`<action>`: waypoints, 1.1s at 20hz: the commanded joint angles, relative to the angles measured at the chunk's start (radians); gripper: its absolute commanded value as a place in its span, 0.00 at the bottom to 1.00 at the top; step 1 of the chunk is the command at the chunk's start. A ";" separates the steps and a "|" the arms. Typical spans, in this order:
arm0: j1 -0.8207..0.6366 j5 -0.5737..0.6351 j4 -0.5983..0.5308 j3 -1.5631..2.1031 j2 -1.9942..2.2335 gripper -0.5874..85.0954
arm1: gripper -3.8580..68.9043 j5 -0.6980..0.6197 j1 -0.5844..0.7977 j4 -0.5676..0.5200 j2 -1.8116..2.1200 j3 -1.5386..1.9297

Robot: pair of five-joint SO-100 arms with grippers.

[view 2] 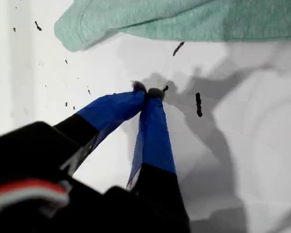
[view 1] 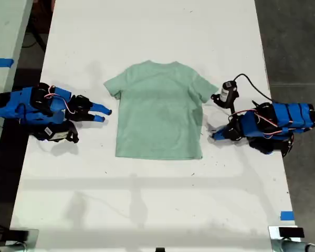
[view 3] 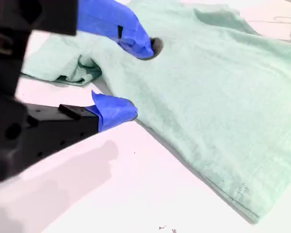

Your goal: Fold t shirt

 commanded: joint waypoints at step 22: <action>0.008 0.002 -0.020 0.041 0.006 0.21 | 0.08 0.509 0.094 -0.026 0.009 0.052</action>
